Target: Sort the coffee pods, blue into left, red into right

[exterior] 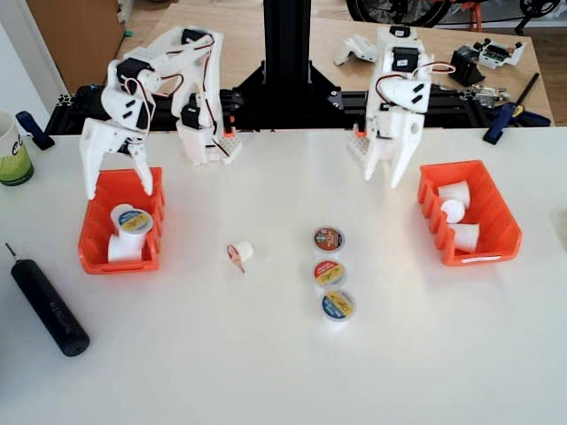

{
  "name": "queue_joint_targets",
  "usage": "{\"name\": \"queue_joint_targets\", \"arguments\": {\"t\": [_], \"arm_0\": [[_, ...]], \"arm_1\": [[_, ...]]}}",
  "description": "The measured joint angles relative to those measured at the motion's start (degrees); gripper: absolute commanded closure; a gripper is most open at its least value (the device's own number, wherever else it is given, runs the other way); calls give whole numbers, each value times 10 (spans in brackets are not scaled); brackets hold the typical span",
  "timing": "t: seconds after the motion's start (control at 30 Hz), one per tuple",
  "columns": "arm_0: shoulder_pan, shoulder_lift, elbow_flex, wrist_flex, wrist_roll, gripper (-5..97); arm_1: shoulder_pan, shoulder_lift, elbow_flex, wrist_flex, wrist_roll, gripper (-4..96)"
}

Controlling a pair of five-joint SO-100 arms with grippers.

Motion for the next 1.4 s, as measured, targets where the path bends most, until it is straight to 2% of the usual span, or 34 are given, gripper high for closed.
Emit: {"name": "queue_joint_targets", "arguments": {"t": [0.13, 0.23, 0.4, 0.5, 0.73, 0.9, 1.07, 1.17, 1.4], "arm_0": [[-25, 0, 0, 0, 12, 618], [-84, 0, -2, 0, 69, 677], [-196, 0, -31, 18, 194, 713], [-274, 0, -41, 25, 287, 713], [-385, -40, -43, -16, 442, 713], [-404, -83, -43, -69, 467, 713], [-408, -83, -43, -72, 467, 713], [-407, -83, -43, -72, 461, 713], [-407, -83, -43, -67, 443, 721]], "arm_1": [[0, 0, 4, -34, -23, 656], [0, 0, 42, -116, -54, 703], [0, -18, 59, -207, -120, 717], [4, -33, 62, -243, -165, 717], [62, -120, 76, -374, -327, 712], [85, -223, 73, -497, -430, 637], [93, -336, 16, -529, -509, 582], [93, -376, -25, -512, -528, 563], [90, -453, -53, -494, -532, 560]]}}
